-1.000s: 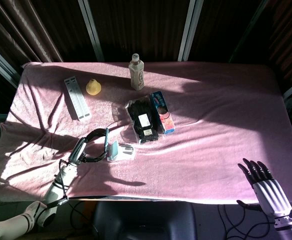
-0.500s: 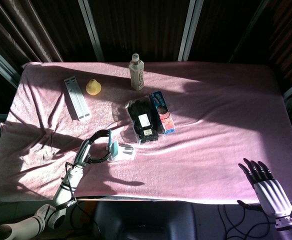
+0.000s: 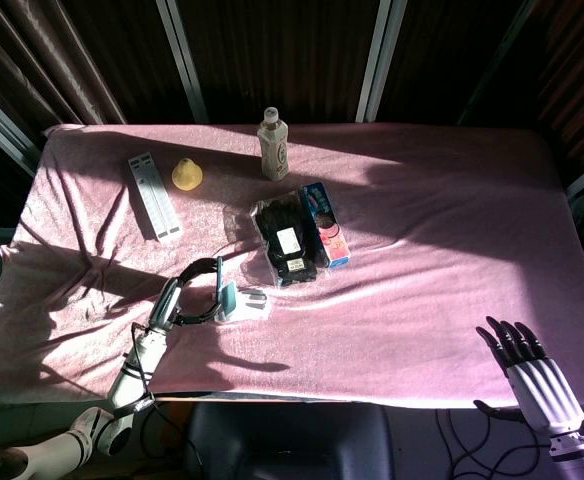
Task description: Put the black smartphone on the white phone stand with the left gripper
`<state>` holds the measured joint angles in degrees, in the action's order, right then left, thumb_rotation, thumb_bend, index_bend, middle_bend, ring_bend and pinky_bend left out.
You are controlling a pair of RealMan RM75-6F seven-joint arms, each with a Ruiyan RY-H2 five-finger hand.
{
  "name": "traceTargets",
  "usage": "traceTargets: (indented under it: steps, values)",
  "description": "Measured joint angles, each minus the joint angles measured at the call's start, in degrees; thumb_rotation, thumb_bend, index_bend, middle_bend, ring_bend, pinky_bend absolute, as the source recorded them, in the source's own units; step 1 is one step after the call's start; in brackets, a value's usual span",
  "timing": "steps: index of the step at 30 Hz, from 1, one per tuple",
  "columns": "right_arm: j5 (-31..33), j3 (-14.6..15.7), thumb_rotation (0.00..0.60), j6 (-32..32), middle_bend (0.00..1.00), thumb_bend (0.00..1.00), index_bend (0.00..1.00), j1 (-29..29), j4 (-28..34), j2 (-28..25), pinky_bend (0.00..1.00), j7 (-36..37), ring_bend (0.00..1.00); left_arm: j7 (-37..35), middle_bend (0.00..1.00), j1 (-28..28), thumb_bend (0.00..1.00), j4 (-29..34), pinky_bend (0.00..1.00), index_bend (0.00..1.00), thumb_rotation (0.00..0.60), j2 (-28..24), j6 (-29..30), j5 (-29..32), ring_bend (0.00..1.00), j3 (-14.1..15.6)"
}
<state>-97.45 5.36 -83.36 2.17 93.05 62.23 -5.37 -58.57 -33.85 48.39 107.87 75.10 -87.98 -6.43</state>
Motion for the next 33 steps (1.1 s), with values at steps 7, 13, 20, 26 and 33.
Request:
traceTargets:
  steps: [7, 13, 20, 26, 33]
  values:
    - [0.0, 0.0, 0.6, 0.0, 0.0, 0.13, 0.0, 0.0, 0.0, 0.0, 0.0, 0.0, 0.0, -0.1, 1.0, 0.4, 0.46, -0.6, 0.24, 0.84, 0.6, 0.6, 1.1, -0.6, 0.66, 0.5]
    - [0.0, 0.0, 0.6, 0.1, 0.0, 0.13, 0.0, 0.0, 0.1, 0.1, 0.0, -0.3, 0.0, 0.9, 1.0, 1.1, 0.46, -0.2, 0.24, 0.84, 0.6, 1.1, 2.2, -0.9, 0.66, 1.1]
    - [-0.1, 0.0, 0.6, 0.0, 0.0, 0.13, 0.0, 0.0, 0.1, 0.0, 0.0, -0.2, 0.0, 1.8, 1.0, 1.7, 0.46, -1.5, 0.24, 0.84, 0.6, 2.9, 2.3, -0.7, 0.66, 1.4]
    - [-0.1, 0.0, 0.6, -0.1, 0.0, 0.13, 0.0, 0.0, 0.1, -0.1, 0.0, 0.1, 0.0, 1.6, 1.0, 1.7, 0.46, -2.6, 0.24, 0.84, 0.6, 3.8, 2.0, -0.3, 0.66, 1.1]
    - [-0.2, 0.0, 0.6, -0.2, 0.0, 0.13, 0.0, 0.0, 0.0, -0.1, 0.0, 0.2, 0.0, 1.2, 1.0, 1.1, 0.46, -3.9, 0.24, 0.84, 0.6, 4.7, 1.4, 0.0, 0.66, 0.5]
